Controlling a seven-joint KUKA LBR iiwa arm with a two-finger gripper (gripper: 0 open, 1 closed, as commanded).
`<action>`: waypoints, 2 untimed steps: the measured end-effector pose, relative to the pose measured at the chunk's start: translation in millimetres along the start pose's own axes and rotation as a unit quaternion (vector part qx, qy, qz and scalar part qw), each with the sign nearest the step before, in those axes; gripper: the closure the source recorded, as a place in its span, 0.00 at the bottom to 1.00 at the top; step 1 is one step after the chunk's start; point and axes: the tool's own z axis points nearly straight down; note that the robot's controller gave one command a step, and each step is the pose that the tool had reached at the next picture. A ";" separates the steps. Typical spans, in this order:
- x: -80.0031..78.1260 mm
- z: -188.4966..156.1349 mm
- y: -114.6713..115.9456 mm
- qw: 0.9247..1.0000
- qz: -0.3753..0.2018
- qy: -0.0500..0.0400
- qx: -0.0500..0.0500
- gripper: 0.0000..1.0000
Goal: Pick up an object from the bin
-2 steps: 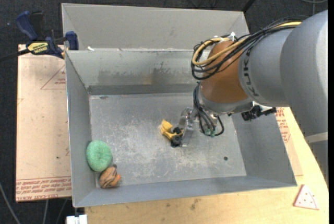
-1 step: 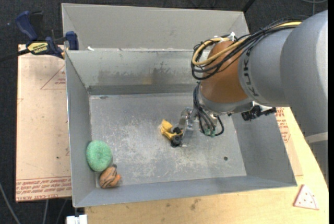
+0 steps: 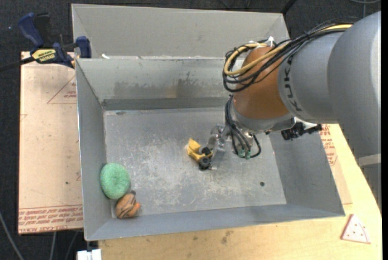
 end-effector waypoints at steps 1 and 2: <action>0.6 -15.1 0.6 1.000 0.000 -0.001 -0.001 1.00; -0.2 -26.9 1.0 1.000 0.000 -0.002 -0.001 1.00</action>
Offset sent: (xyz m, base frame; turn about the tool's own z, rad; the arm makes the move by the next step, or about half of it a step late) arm -0.0001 0.0001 0.0104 0.0000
